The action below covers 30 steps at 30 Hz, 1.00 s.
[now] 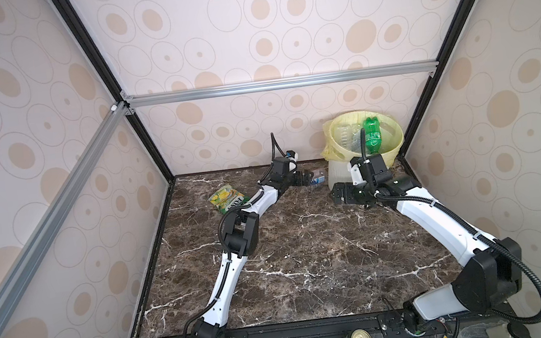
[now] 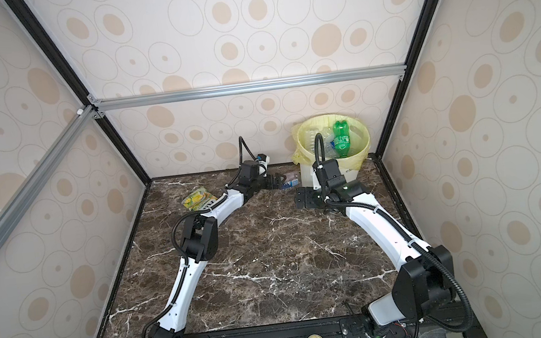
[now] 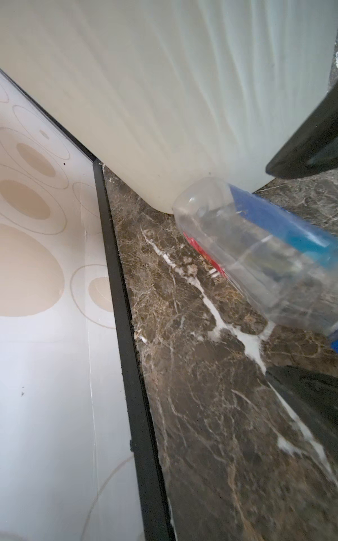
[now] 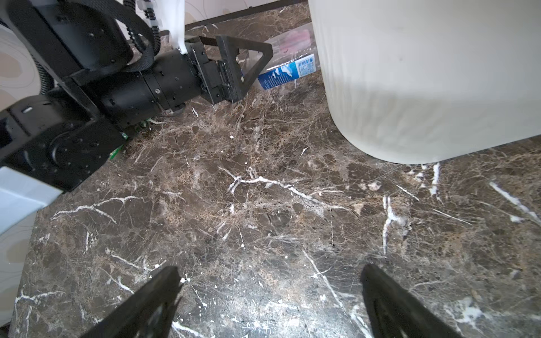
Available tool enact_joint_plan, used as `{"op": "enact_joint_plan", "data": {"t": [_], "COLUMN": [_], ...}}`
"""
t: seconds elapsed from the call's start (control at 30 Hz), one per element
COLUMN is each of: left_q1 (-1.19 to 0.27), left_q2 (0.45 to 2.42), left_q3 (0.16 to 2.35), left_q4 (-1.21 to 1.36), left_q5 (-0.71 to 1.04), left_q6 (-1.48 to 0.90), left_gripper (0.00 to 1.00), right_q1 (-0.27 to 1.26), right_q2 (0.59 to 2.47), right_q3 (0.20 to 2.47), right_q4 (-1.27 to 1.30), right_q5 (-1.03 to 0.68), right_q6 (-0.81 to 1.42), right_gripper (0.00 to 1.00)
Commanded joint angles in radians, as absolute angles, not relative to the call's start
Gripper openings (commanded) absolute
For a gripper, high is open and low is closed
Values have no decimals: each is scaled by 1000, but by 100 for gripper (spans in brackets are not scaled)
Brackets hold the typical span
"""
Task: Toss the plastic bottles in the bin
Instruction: 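Lower the right gripper to the table while the left gripper reaches the blue-capped bottle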
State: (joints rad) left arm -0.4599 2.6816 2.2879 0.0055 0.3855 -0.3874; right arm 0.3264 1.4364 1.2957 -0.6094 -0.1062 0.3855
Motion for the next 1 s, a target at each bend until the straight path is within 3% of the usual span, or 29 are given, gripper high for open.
{"op": "enact_joint_plan", "data": {"t": [0.0, 0.67, 0.97], "left_q1": [-449, -487, -520], "left_q2": [2705, 2565, 2547], "left_q3": [2327, 2099, 2105], "left_q4": [31, 79, -21], "left_q5": [430, 476, 397], "left_q6": [-436, -420, -247], "left_gripper": [99, 99, 99], "right_q1": [334, 334, 333], "right_q2": [1444, 1416, 1419], "right_q3": [1310, 1322, 1319], "right_q4": [-599, -638, -633], "right_q5": [-114, -94, -101], "right_q6": [405, 387, 409], "right_gripper": [100, 100, 100]}}
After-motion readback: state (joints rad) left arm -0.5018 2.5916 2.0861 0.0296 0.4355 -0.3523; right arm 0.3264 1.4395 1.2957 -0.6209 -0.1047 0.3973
